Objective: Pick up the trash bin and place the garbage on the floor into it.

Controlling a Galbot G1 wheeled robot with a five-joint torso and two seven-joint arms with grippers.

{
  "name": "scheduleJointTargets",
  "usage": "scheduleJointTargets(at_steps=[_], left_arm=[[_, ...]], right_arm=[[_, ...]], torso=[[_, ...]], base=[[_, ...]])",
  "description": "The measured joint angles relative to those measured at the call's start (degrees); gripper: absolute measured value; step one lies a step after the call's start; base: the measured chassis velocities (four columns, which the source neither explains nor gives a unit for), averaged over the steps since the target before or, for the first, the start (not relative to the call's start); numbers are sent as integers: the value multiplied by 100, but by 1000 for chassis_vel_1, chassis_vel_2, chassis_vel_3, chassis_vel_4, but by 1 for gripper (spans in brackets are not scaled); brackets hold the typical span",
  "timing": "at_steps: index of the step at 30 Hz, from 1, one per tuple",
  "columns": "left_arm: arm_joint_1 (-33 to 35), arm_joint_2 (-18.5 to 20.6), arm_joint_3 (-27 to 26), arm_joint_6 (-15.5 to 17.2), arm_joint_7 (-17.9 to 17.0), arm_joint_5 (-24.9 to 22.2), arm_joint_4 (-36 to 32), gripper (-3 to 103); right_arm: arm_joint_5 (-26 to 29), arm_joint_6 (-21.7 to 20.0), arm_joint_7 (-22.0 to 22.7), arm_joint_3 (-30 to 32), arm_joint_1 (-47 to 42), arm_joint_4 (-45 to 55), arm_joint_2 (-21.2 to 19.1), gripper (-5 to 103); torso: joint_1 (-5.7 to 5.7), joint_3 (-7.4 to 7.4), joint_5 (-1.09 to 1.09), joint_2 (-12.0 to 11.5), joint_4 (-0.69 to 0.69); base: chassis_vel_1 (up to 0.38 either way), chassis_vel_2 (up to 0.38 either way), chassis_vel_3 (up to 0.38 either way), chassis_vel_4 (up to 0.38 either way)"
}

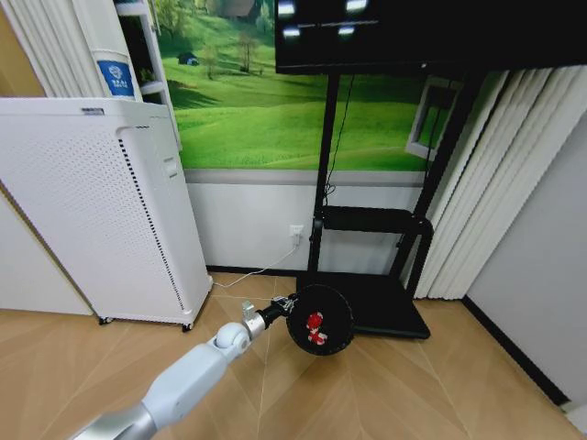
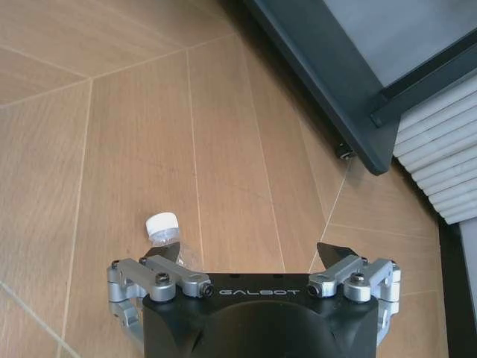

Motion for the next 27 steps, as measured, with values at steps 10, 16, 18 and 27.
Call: scheduleJointTargets(at_steps=[10, 16, 18, 27], left_arm=[[108, -121, -109, -25, 57, 101, 93, 7], [171, -143, -157, -47, 80, 153, 113, 7], [198, -144, -179, -58, 88, 175, 122, 7], [228, -87, -194, -61, 76, 175, 45, 7]], right_arm=[[-138, -5, -233, -42, 191, -254, -246, 100], [-184, 7, -354, -24, 106, -278, -369, 100], [-209, 16, -419, -18, 66, -278, -362, 100], [-438, 48, -462, -121, 323, -509, -268, 100]], torso=[[0, 0, 1, 0, 0], [0, 0, 1, 0, 1], [0, 0, 1, 0, 0], [0, 0, 1, 0, 0]], base=[[0, 0, 0, 0], [0, 0, 0, 0], [0, 0, 0, 0], [0, 0, 0, 0]])
